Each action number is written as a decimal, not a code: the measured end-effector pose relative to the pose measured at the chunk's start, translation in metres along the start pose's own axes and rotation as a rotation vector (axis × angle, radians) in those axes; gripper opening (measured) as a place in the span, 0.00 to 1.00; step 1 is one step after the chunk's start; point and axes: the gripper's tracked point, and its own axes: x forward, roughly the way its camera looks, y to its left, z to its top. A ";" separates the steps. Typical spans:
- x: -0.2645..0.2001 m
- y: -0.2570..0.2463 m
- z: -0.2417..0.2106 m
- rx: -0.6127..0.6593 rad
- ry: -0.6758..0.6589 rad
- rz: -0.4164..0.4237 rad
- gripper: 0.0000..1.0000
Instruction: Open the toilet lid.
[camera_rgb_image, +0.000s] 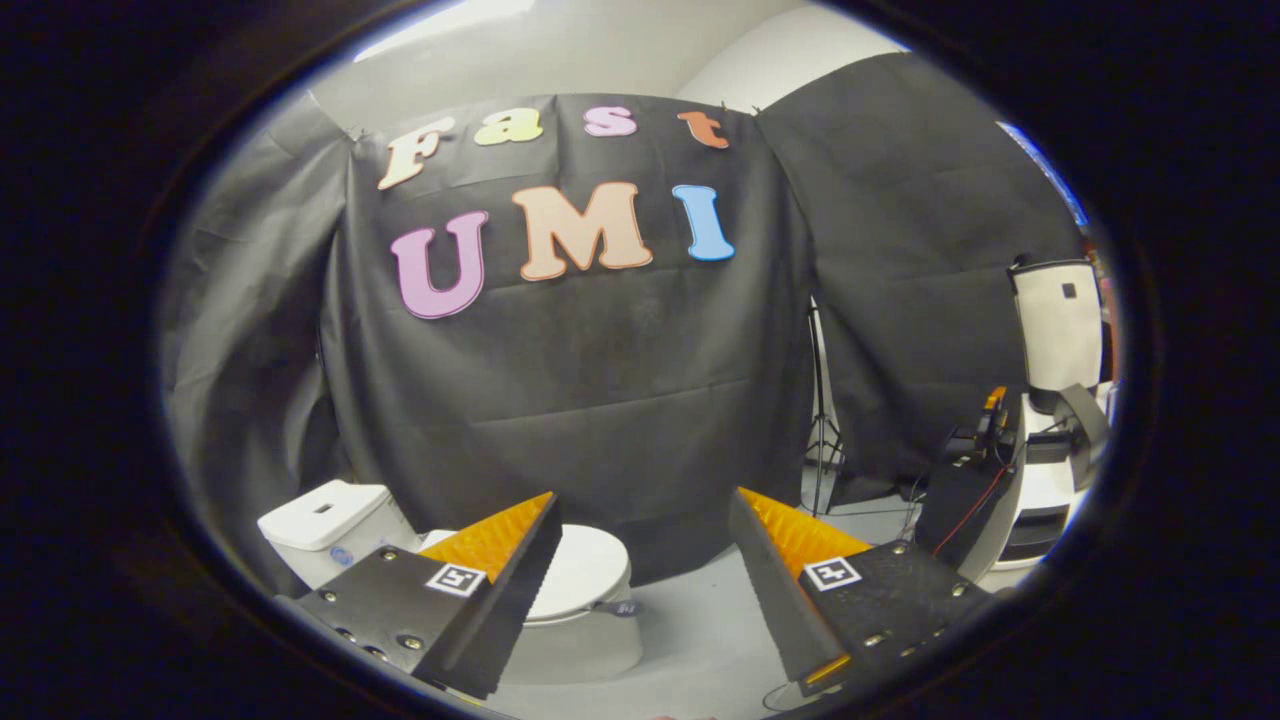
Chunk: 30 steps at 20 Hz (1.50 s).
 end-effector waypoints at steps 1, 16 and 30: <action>0.001 0.000 0.003 0.005 -0.008 -0.002 1.00; 0.087 -0.026 -0.081 0.698 -0.110 -0.165 0.68; 0.130 0.023 -0.285 0.983 0.149 -0.288 0.68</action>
